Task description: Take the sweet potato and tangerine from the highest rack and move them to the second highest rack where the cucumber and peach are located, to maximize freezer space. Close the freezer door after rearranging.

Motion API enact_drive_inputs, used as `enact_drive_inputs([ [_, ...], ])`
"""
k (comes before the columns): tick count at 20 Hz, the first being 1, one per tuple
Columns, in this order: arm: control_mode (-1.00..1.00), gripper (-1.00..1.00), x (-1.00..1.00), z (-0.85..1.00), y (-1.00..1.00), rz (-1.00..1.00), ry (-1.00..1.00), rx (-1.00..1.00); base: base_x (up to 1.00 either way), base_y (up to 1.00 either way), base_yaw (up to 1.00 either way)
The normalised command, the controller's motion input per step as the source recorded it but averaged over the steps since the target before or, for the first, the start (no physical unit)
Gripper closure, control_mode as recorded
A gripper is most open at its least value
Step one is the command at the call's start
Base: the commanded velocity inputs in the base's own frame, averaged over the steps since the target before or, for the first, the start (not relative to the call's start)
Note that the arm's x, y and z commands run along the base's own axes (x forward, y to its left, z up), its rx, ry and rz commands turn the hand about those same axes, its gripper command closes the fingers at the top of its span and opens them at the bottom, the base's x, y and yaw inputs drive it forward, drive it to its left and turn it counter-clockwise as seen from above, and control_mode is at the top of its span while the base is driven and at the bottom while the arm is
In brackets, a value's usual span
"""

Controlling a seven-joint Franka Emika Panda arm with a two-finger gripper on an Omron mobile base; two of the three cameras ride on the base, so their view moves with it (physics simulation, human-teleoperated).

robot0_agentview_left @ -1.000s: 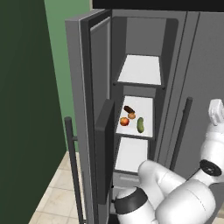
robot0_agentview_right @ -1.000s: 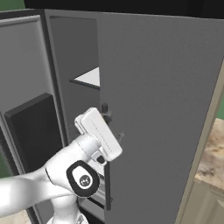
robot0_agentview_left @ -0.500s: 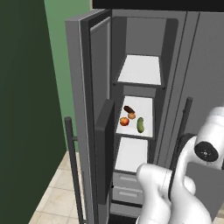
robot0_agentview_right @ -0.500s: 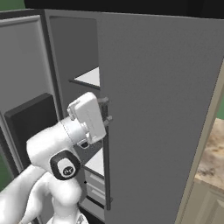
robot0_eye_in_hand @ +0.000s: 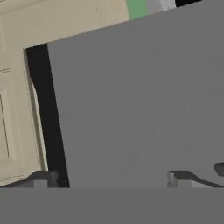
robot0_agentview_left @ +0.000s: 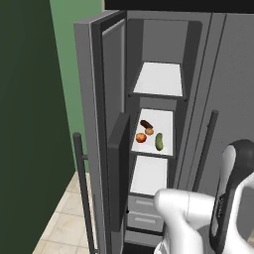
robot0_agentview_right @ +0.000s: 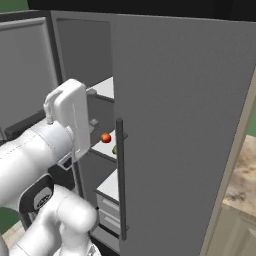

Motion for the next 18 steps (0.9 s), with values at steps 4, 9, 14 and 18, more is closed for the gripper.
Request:
enact_drive_inputs([
  [4,-1.00,-1.00,-0.60,0.00,0.25,0.49,0.28,-0.66,0.00,0.00,0.00],
  [9,-1.00,-1.00,-0.40,-0.03,0.36,0.46,0.47,-0.90,0.00,0.00,0.00],
  [14,-1.00,-1.00,-0.23,-0.15,0.74,0.27,0.47,-1.00,0.00,0.00,0.00],
  [18,-1.00,-1.00,-0.08,-0.28,0.20,0.09,0.13,-0.43,0.00,0.00,0.00],
])
